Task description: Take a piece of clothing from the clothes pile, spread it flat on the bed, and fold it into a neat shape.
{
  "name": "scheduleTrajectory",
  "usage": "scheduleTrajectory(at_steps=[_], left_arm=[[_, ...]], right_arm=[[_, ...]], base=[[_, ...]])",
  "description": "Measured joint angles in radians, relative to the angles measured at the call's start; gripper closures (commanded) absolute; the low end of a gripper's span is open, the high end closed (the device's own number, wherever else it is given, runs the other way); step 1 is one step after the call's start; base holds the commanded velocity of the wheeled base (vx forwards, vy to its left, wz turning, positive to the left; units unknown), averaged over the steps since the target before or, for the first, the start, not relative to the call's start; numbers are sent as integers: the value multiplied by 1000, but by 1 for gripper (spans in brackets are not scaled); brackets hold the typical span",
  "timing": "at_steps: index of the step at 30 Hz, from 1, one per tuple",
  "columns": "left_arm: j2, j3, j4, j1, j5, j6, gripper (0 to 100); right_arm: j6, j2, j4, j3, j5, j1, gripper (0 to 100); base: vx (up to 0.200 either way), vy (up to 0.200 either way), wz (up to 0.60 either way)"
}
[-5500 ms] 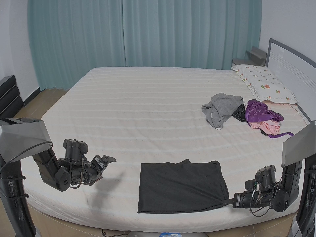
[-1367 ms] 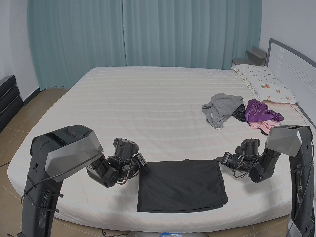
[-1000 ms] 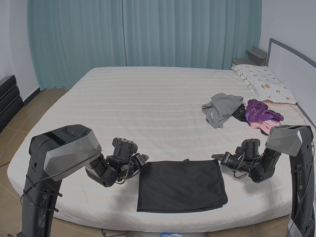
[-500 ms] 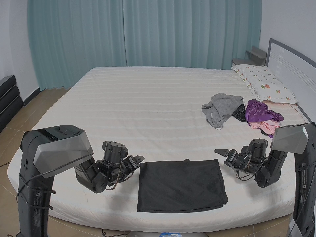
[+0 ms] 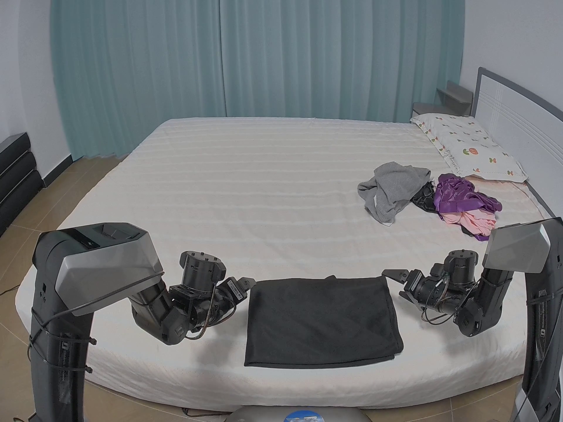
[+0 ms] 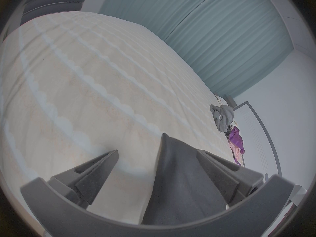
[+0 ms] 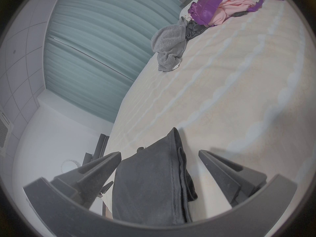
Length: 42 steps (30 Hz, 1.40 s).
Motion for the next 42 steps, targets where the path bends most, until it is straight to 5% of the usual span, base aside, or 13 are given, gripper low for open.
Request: scheduleTrajectory(at_steps=[10,22,42], left_arm=[[-1,-1,0,1,0,-1,0],[-4,1,0,1,3,-6,0],[-43,57,11,1,-7,31,0]], right_arm=[[5,-1,-9,-7,0,-6,0],[5,-1,-9,-5,0,-4,0],[3,0,-10,-3,-1,-3,0]], base=[[0,0,0],[0,-200,0],[0,0,0]])
